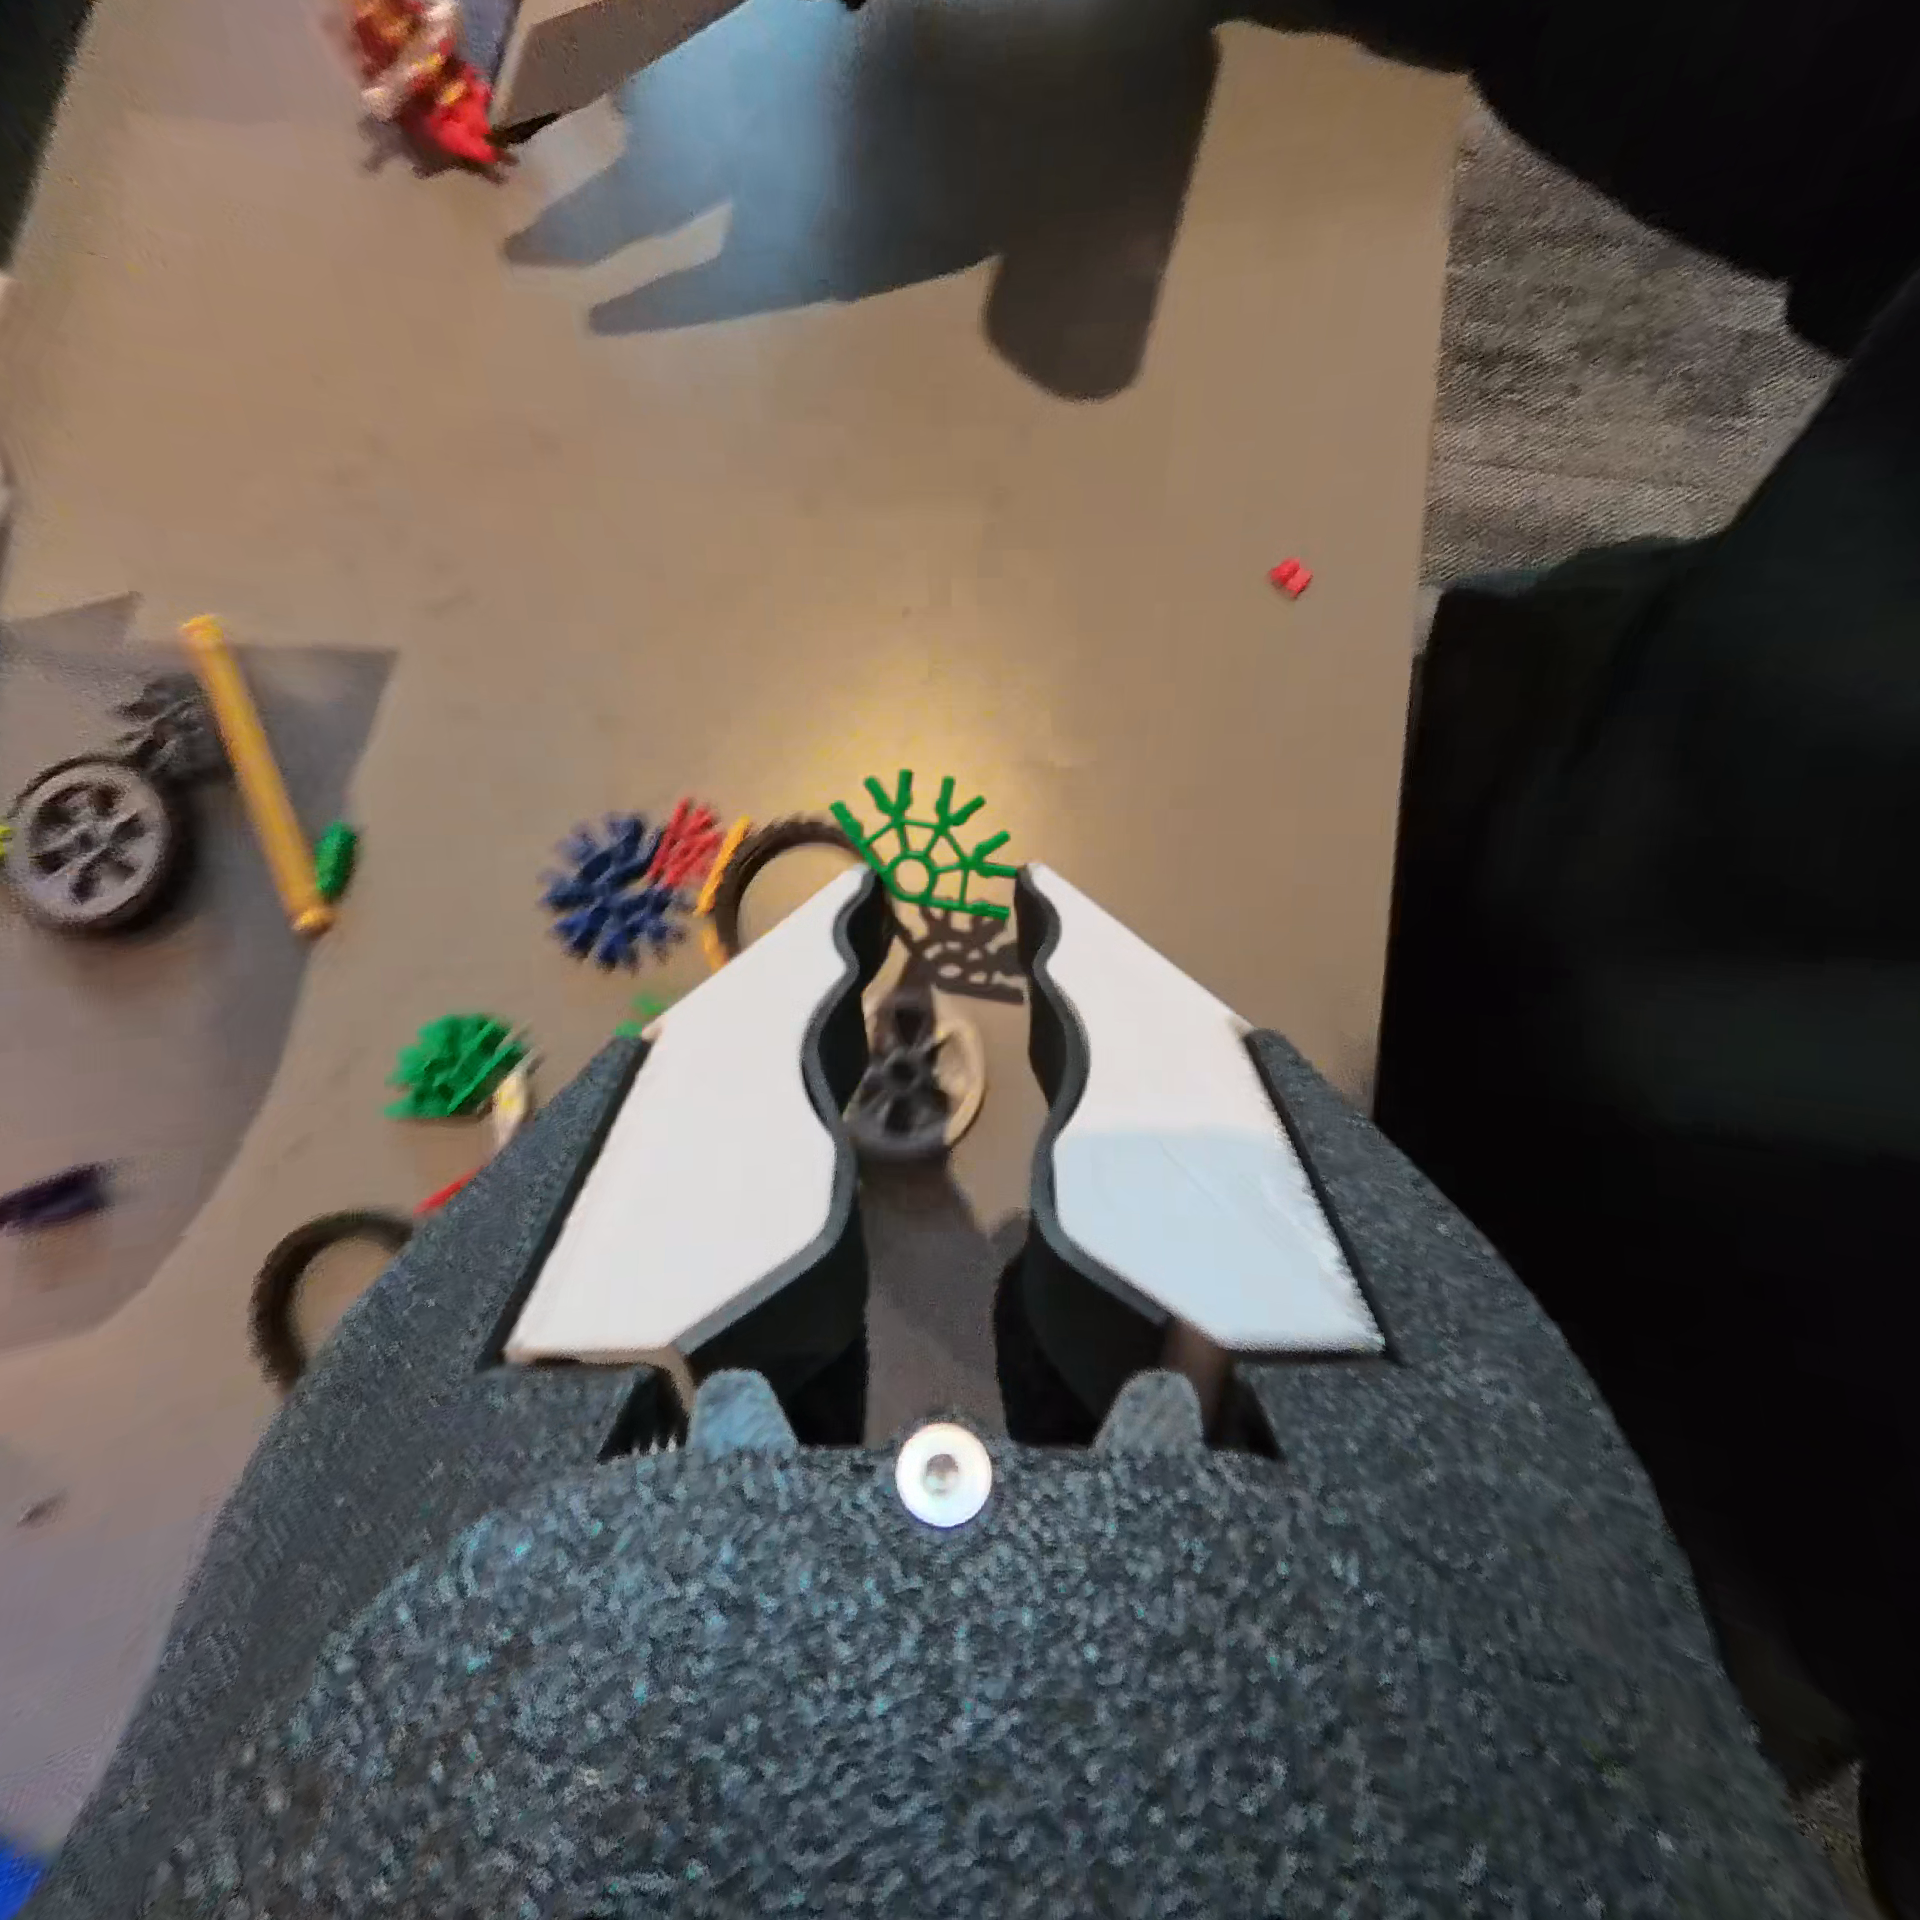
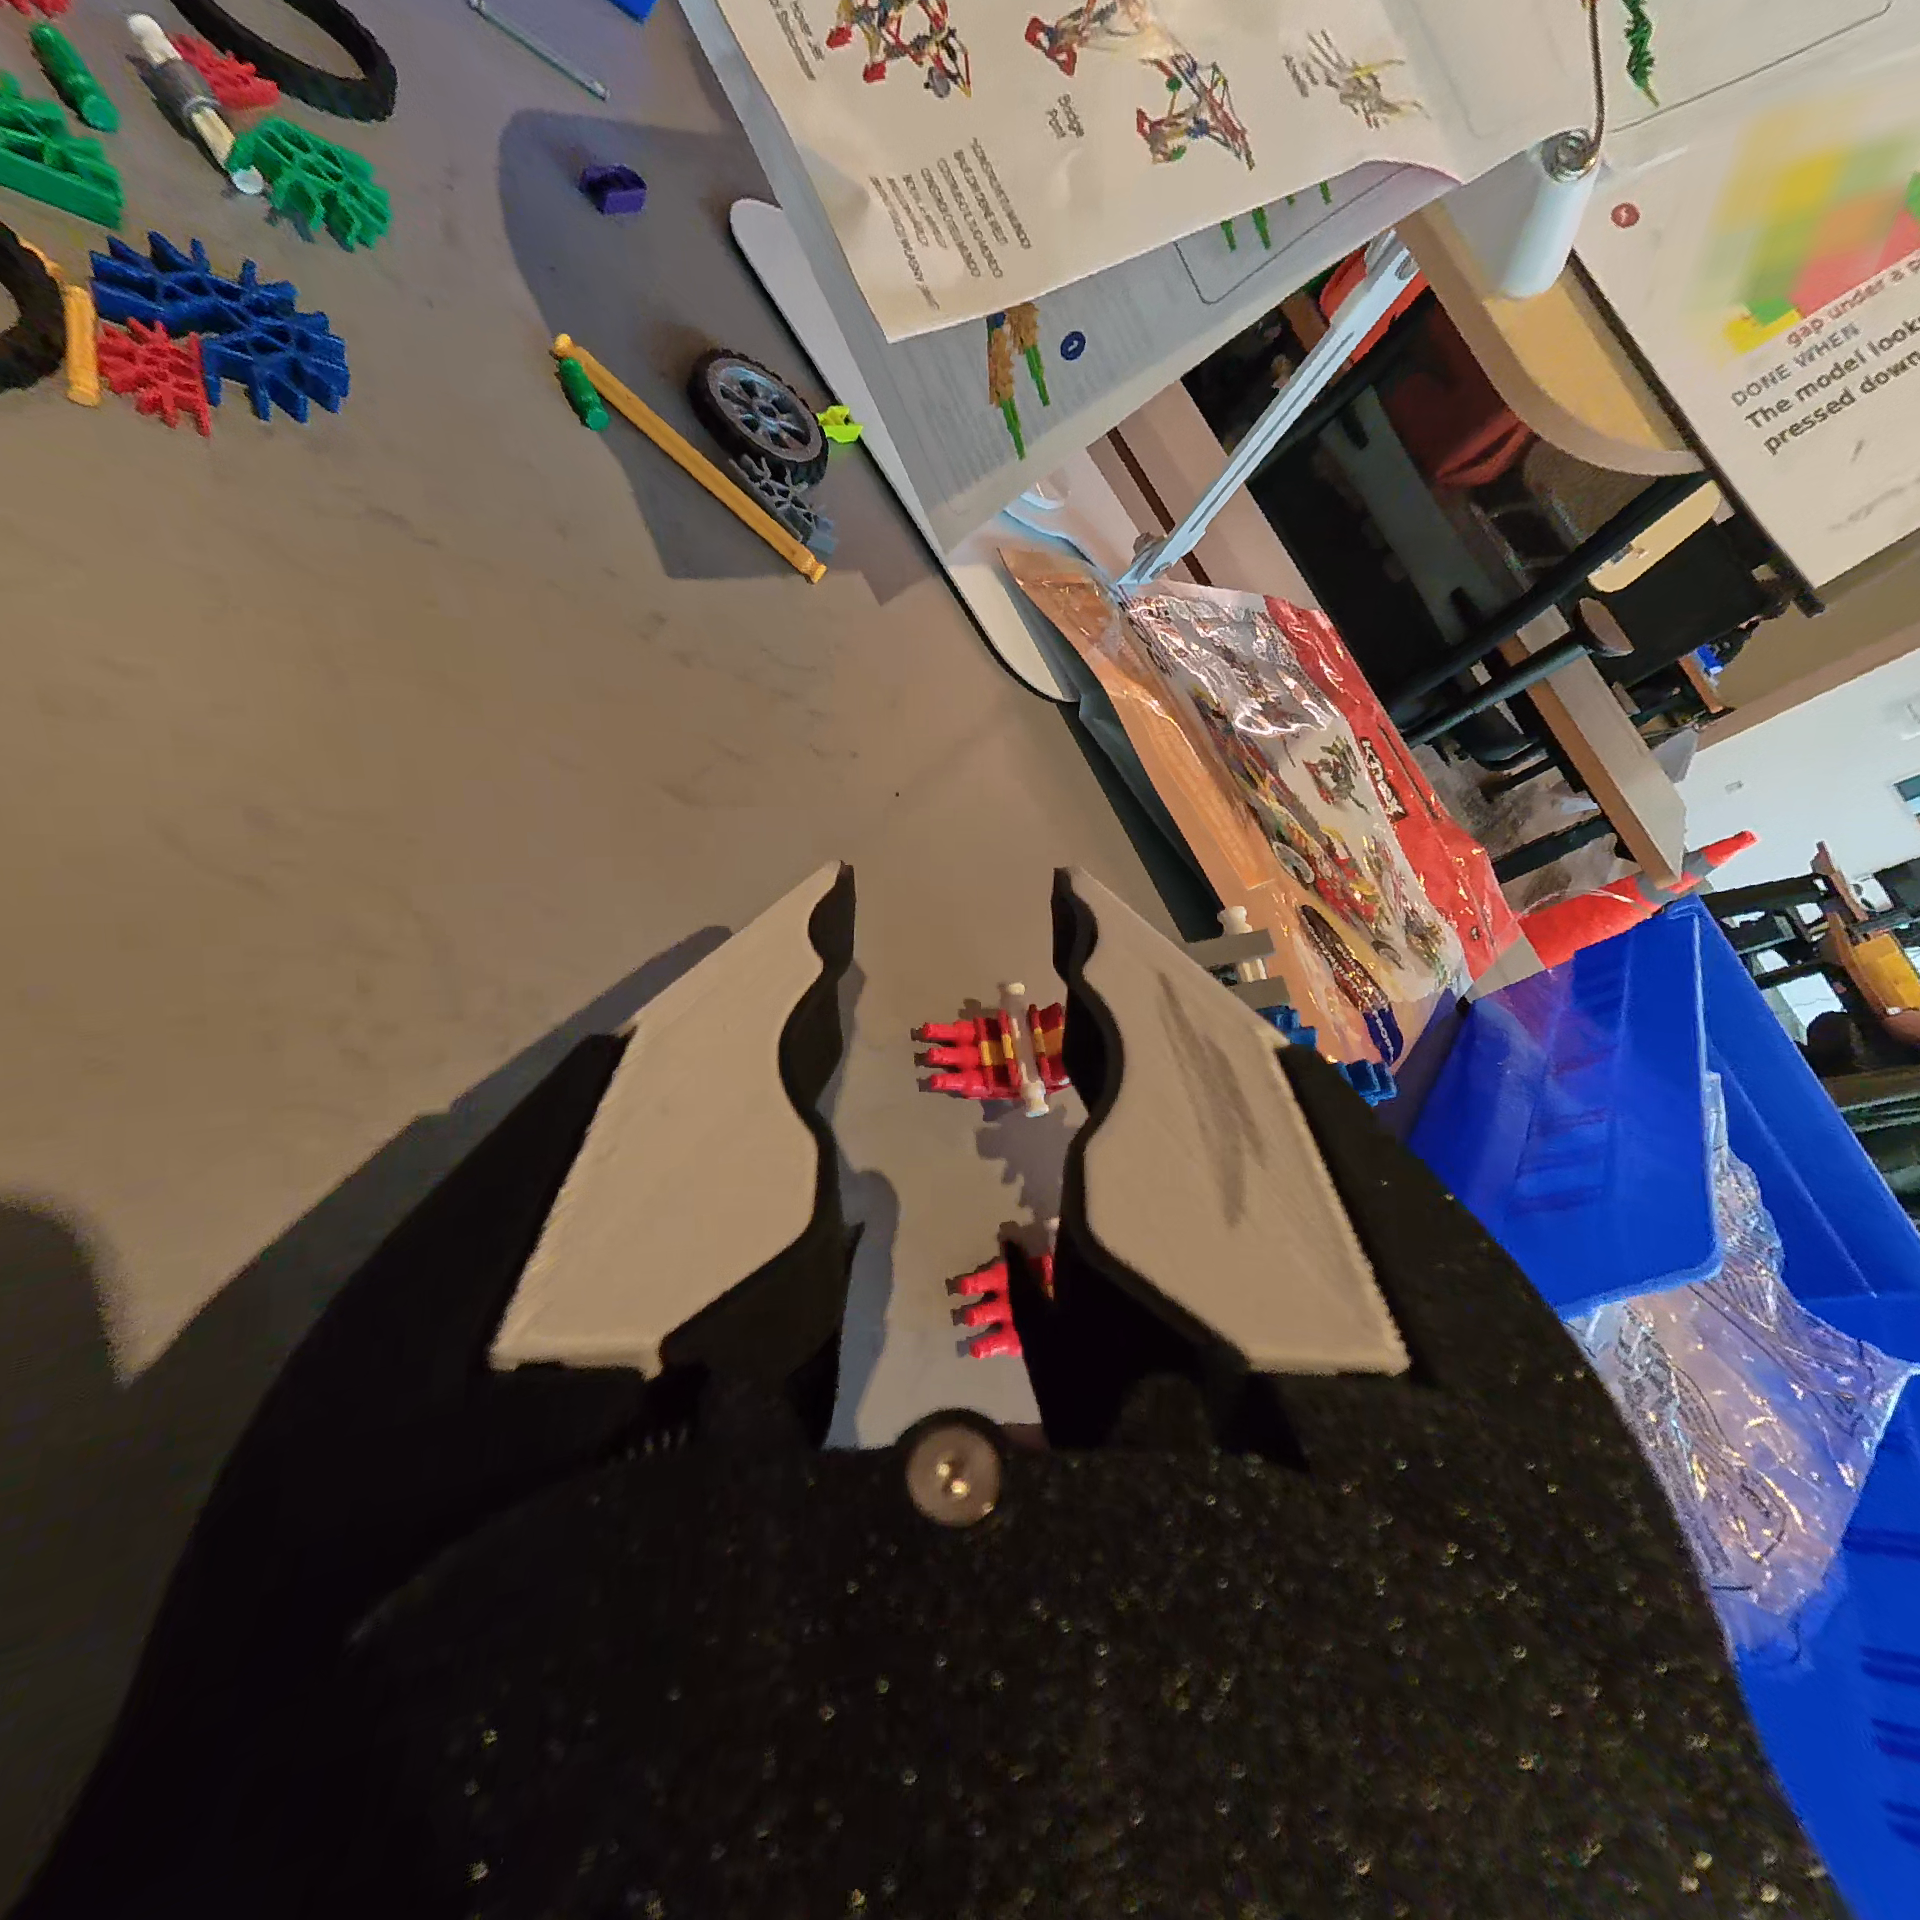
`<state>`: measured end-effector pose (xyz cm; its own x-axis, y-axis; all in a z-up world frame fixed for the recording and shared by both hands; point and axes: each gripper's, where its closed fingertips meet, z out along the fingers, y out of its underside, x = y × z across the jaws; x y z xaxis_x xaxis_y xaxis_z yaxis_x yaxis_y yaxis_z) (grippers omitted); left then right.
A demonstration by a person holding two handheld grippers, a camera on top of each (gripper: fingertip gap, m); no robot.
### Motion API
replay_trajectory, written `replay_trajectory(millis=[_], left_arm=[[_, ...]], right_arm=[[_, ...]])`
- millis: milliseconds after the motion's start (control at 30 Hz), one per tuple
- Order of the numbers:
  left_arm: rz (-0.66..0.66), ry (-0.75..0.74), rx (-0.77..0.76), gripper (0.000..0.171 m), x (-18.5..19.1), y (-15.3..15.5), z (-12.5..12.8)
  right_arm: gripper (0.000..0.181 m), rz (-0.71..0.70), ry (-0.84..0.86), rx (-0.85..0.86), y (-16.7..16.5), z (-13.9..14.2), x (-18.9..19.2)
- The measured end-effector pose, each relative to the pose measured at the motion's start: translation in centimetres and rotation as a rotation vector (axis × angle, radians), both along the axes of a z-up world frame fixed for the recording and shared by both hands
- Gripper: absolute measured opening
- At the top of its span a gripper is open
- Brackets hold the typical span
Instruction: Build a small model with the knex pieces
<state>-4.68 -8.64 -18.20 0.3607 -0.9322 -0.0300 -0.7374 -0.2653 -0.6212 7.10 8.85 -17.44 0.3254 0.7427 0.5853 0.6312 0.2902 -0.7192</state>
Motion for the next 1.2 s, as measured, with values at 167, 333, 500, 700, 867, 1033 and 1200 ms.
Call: replay_trajectory(millis=[167,333,500,700,867,1033,1200], left_arm=[[-0.027,0.032,-0.008,0.025,3.6,0.0,-2.7],[-0.015,0.058,-0.042,0.026,4.4,0.1,-4.4],[0.025,0.012,-0.057,0.028,4.3,0.4,-4.5],[0.05,-0.018,-0.025,0.028,2.9,0.5,-3.8],[0.055,-0.042,-0.032,0.027,2.3,0.2,-3.6],[0.026,-0.036,-0.061,0.028,2.9,-1.3,-4.1],[0.024,-0.043,-0.064,0.03,3.7,-2.0,-4.4]], right_arm=[[0.038,0.013,-0.004,0.003,-0.3,0.1,-0.2],[0.038,0.025,-0.017,0.002,-0.7,-0.1,-0.3],[0.038,0.031,-0.026,-0.003,-0.8,-0.2,-0.4],[0.038,0.048,0.004,0.005,-1.2,0.7,-0.5],[0.031,0.154,0.14,0.032,-3.8,4.3,-1.2],[0.03,0.198,-0.032,-0.13,-8.3,2.8,-1.1],[0.03,0.226,-0.201,-0.309,-13.0,-2.1,-2.5]])
